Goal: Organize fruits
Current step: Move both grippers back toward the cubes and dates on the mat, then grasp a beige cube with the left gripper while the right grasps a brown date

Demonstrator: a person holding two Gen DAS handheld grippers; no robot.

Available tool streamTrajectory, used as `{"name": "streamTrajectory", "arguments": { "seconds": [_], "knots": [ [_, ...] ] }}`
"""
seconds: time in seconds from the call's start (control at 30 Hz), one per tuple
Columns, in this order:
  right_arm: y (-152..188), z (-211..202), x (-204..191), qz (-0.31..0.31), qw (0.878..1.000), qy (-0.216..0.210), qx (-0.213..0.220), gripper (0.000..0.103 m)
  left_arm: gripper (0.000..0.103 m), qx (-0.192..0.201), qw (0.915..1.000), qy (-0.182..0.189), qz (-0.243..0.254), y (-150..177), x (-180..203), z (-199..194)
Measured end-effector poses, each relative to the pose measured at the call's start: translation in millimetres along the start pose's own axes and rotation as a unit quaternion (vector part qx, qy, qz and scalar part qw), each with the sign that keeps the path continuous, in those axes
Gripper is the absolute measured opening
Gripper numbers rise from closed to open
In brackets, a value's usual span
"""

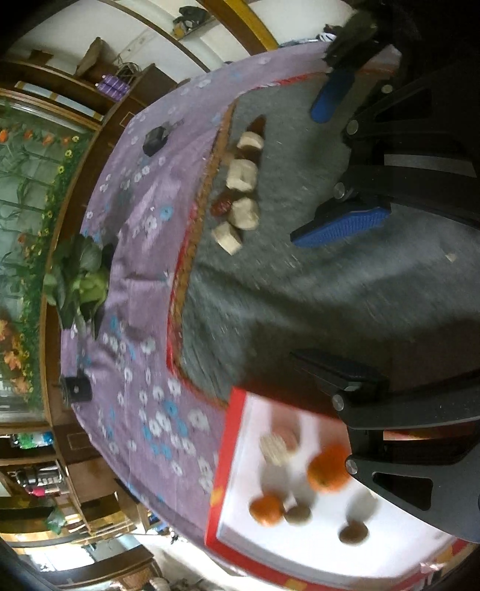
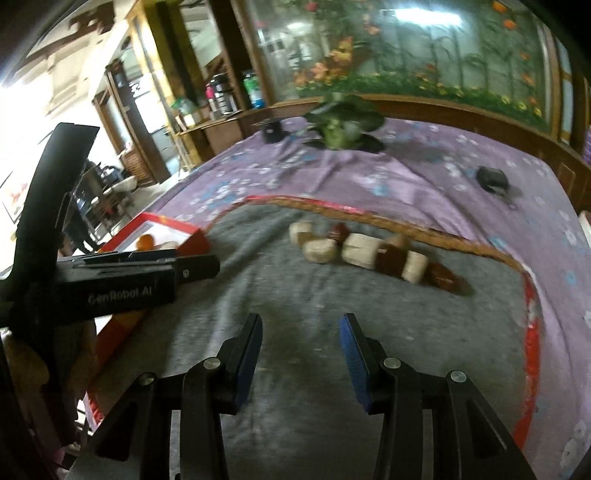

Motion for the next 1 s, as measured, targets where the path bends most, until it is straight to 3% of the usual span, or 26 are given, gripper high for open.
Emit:
{"name": "streamTrajectory", "arguments": {
  "seconds": [0.2, 0.33, 0.57, 0.8, 1.0],
  "knots": [
    [-1, -2, 27, 0.023, 1.000, 0.002, 0.004, 0.043, 0.057, -0.011, 0.9999, -0.001, 0.004, -23, 21, 26],
    [-1, 0, 37, 0.034, 0.999, -0.004, 0.005, 0.043, 0.057, -0.011, 0.9988, -0.043, 0.021, -33, 28, 43],
    [-4, 3, 42, 0.033, 0.999, -0.014, 0.005, 0.043, 0.057, -0.019, 0.9970, -0.075, 0.003, -49, 14, 64],
    [-4, 8, 45, 0.038, 0.999, -0.023, 0.004, 0.043, 0.057, -0.033, 0.9977, -0.042, -0.043, -67, 3, 71],
    [-3, 10, 52, 0.050, 0.998, -0.033, 0.002, 0.043, 0.057, -0.041, 0.9983, -0.016, -0.039, -63, 17, 68]
  ]
}}
Point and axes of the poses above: each gripper's, at about its wrist camera, not at the fingertips, and z roughly the way its jaws point, x to its right, y to its underside, the point moved 5 cm from there along z, roughly the way its jaws point, and after that the axes turned 3 degrees about z, right-handed, at the moved point
